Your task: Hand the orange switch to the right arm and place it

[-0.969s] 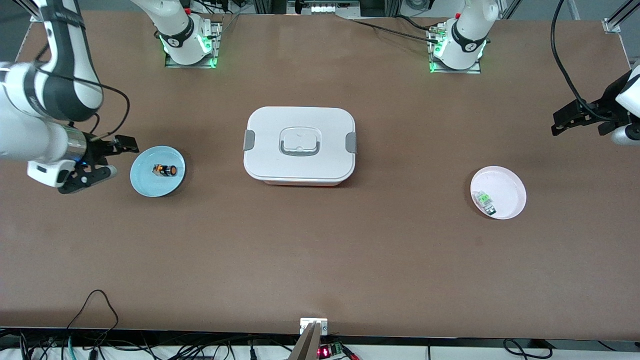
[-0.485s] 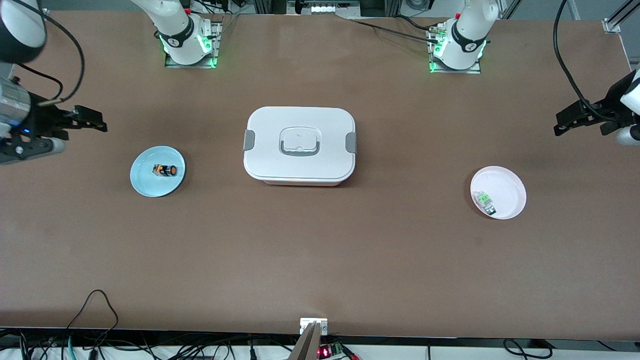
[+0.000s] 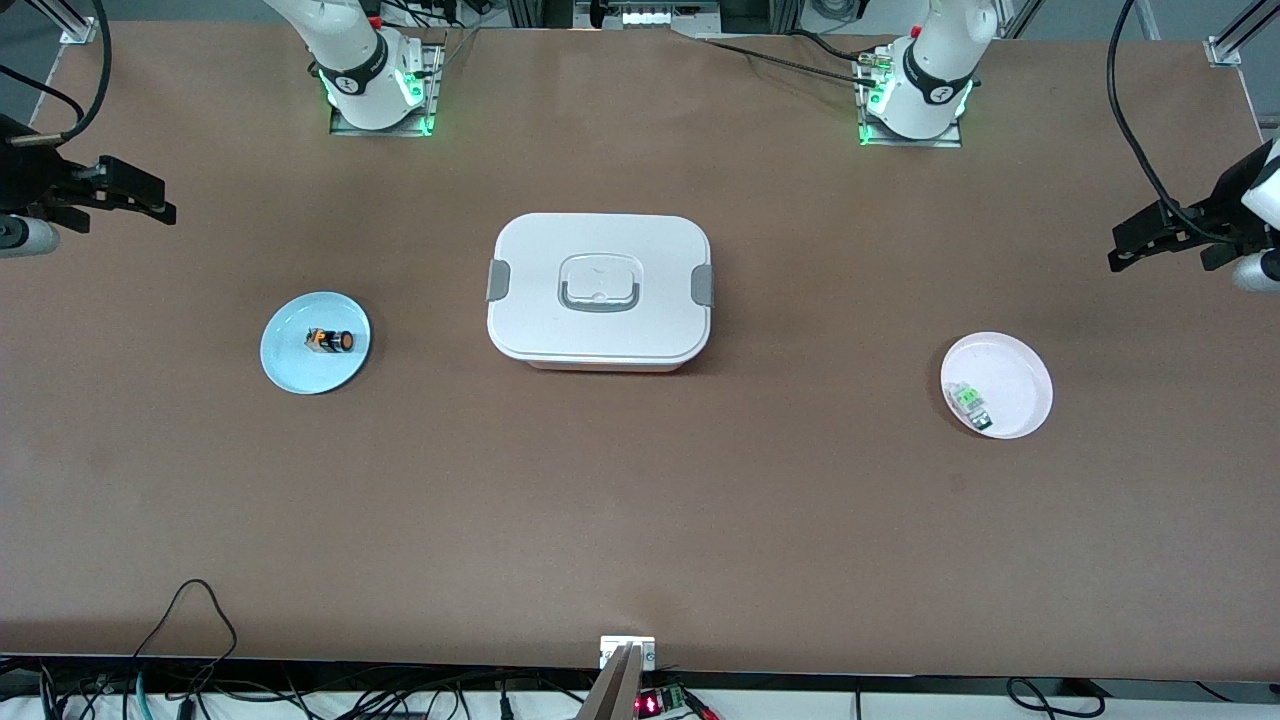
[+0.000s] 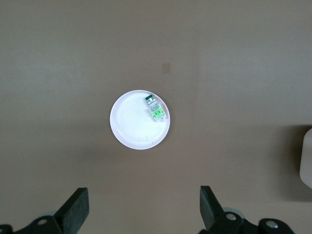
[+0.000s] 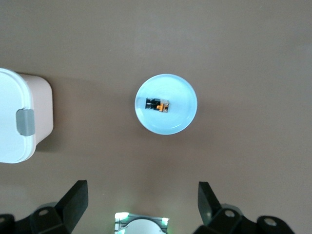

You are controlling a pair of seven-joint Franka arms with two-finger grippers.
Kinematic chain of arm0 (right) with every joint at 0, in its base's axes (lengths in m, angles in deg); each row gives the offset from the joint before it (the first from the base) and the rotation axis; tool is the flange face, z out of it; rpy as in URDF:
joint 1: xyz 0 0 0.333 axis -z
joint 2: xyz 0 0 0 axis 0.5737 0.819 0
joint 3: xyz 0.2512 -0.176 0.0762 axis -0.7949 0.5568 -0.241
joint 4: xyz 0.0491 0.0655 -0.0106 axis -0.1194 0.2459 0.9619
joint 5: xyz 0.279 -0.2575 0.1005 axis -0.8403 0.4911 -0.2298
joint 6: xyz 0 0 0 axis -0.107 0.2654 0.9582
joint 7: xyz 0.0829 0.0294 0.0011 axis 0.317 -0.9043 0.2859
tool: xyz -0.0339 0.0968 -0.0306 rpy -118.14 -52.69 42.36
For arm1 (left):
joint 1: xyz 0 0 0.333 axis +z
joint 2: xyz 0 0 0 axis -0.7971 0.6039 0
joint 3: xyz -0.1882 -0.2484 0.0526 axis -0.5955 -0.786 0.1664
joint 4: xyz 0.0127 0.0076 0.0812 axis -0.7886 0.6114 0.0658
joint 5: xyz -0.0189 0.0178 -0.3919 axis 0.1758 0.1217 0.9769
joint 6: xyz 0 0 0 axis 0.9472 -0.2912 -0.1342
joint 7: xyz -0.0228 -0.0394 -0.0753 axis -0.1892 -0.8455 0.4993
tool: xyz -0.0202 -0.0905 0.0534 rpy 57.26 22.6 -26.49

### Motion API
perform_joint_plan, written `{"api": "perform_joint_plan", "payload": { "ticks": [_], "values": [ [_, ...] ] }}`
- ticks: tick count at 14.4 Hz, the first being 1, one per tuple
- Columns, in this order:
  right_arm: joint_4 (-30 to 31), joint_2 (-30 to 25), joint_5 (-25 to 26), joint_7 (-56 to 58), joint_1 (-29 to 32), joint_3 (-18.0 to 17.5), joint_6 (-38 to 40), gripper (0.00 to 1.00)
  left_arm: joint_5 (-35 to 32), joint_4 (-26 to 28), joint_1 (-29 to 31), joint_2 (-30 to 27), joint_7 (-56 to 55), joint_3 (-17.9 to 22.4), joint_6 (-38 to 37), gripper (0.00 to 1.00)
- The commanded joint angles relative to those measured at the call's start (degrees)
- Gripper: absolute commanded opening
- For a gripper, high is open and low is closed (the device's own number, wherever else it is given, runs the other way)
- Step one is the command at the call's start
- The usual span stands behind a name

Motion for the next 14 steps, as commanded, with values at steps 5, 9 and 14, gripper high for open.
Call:
{"api": "perform_joint_plan", "payload": {
  "ticks": [5, 9, 14],
  "values": [
    [5.73, -5.78, 1.36, -6.9, 0.61, -3.05, -10.14, 1.0, 1.17, 1.13, 0.05, -1.19, 1.03, 0.36, 0.35, 1.0],
    [7.76, -6.31, -2.94, -3.31, 0.69, -0.86, -11.2, 1.0, 1.35, 1.13, 0.05, -1.19, 1.03, 0.36, 0.35, 1.0],
    [7.14, -5.96, -2.86, -2.86, 0.69, -0.85, -10.06, 1.0, 1.35, 1.13, 0.05, -1.19, 1.03, 0.45, 0.35, 1.0]
  ]
}}
